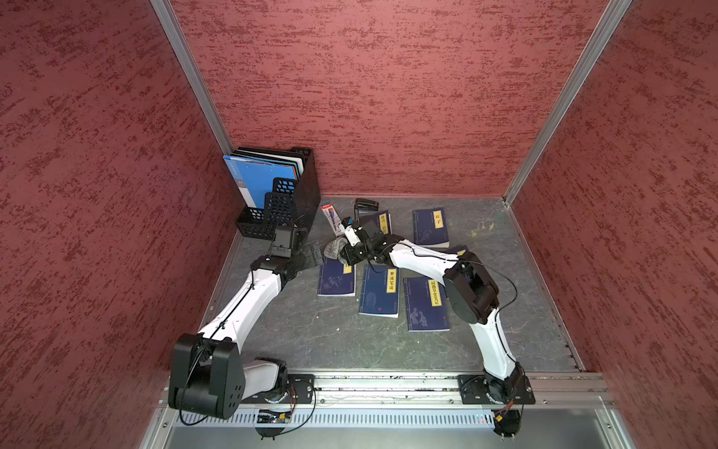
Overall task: Wipe the cover of the book
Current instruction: Wipe the dirt from the cover of the book.
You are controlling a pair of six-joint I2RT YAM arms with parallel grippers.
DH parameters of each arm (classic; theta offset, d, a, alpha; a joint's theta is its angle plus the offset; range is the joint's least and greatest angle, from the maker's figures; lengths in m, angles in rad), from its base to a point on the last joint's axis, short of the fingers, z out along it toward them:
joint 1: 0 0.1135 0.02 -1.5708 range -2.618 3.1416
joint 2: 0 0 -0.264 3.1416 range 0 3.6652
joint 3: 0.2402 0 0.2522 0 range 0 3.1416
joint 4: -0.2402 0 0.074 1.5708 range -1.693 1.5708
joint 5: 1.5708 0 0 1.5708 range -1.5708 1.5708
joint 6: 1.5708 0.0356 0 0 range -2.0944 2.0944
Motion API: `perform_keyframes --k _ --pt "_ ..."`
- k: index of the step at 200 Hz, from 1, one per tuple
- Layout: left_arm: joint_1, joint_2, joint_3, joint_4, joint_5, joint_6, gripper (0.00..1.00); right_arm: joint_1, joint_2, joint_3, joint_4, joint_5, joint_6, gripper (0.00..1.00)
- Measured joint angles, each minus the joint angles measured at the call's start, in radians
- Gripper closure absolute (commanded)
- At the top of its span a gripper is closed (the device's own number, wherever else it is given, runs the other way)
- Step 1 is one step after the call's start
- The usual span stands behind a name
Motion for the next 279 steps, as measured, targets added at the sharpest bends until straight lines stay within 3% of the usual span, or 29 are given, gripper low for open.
perform_keyframes --k 41,122,194,279 --pt "0.006 -0.008 -0.001 -0.006 0.000 -0.003 0.00 -0.010 0.111 0.053 -0.039 0.028 0.000 0.88" --pt "0.011 -0.013 -0.010 -0.006 0.000 -0.010 0.00 -0.093 0.111 0.042 -0.028 0.015 -0.050 0.89" --pt "0.011 -0.007 -0.014 -0.005 0.001 -0.021 0.00 -0.036 0.025 -0.106 0.023 0.040 -0.113 0.90" --pt "0.011 -0.002 -0.015 0.000 0.006 -0.024 0.00 0.000 0.016 -0.008 -0.129 0.173 -0.150 0.93"
